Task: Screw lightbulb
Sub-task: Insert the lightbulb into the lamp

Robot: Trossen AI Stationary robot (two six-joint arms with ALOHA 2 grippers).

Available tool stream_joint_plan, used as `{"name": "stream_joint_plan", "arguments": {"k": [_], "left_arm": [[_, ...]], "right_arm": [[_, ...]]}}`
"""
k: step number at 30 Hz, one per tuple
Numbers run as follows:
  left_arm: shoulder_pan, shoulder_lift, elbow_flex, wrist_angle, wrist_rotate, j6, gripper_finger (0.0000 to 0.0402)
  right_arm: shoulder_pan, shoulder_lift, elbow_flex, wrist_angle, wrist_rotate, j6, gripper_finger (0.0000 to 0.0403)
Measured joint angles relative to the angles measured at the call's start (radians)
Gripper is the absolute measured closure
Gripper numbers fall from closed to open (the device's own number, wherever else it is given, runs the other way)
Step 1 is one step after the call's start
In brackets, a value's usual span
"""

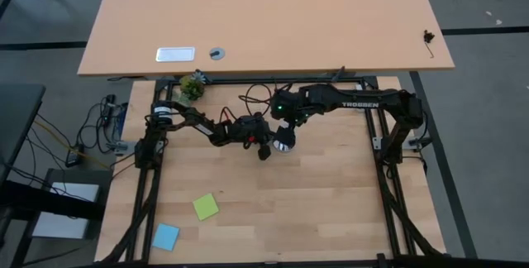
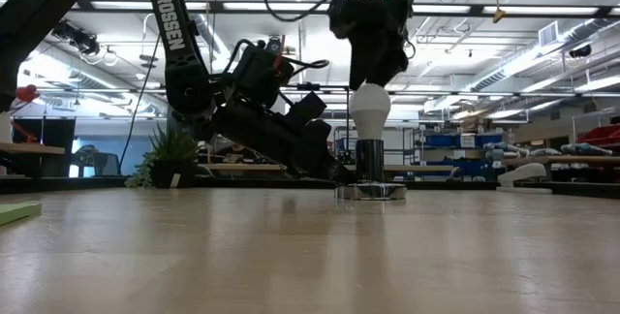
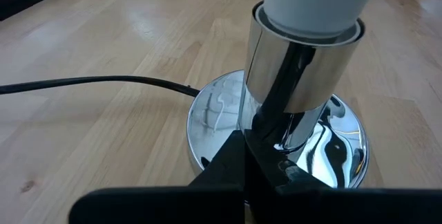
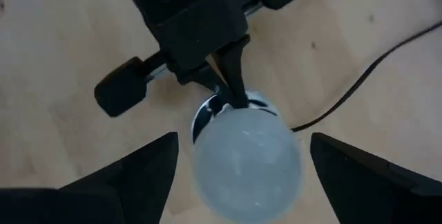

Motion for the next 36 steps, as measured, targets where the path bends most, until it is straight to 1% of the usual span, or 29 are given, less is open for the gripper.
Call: {"name": "stream_joint_plan", "arguments": {"k": [2, 6, 8, 11, 13, 15, 22, 25, 29, 32, 36], "left_arm": [[0.000, 0.000, 0.000, 0.000, 0.000, 0.000, 0.0401], [0.000, 0.000, 0.000, 0.000, 0.000, 0.000, 0.0401], [0.000, 0.000, 0.000, 0.000, 0.000, 0.000, 0.0401], [0.000, 0.000, 0.000, 0.000, 0.000, 0.000, 0.0401], [0.000, 0.000, 0.000, 0.000, 0.000, 0.000, 0.0401], [0.000, 0.000, 0.000, 0.000, 0.000, 0.000, 0.0401], [0.000, 0.000, 0.000, 0.000, 0.000, 0.000, 0.0401], [0.000, 0.000, 0.000, 0.000, 0.000, 0.000, 0.0401], [0.000, 0.000, 0.000, 0.000, 0.000, -0.001, 0.0401], [0.000, 0.000, 0.000, 0.000, 0.000, -0.001, 0.0401], [0.000, 0.000, 0.000, 0.000, 0.000, -0.001, 0.0401]], "right_arm": [[0.000, -0.012, 0.000, 0.002, 0.012, -0.066, 0.0063], [0.000, -0.037, 0.001, 0.000, 0.016, -0.317, 0.0056], [0.000, -0.040, 0.002, -0.003, 0.017, -0.457, 0.0057], [-0.008, -0.035, 0.002, -0.015, -0.012, -0.580, 0.0066], [-0.018, -0.032, 0.001, -0.017, -0.053, -0.614, 0.0074], [-0.024, -0.032, -0.011, 0.000, -0.070, -0.621, 0.0082], [-0.031, -0.032, -0.064, 0.016, -0.081, -0.626, 0.0103], [-0.029, -0.033, -0.068, 0.027, -0.081, -0.584, 0.0111], [-0.029, -0.033, -0.068, 0.037, -0.081, -0.444, 0.0120], [-0.027, -0.033, -0.068, 0.037, -0.073, -0.232, 0.0123], [-0.011, -0.035, -0.068, 0.034, -0.028, 0.122, 0.0123]]}}
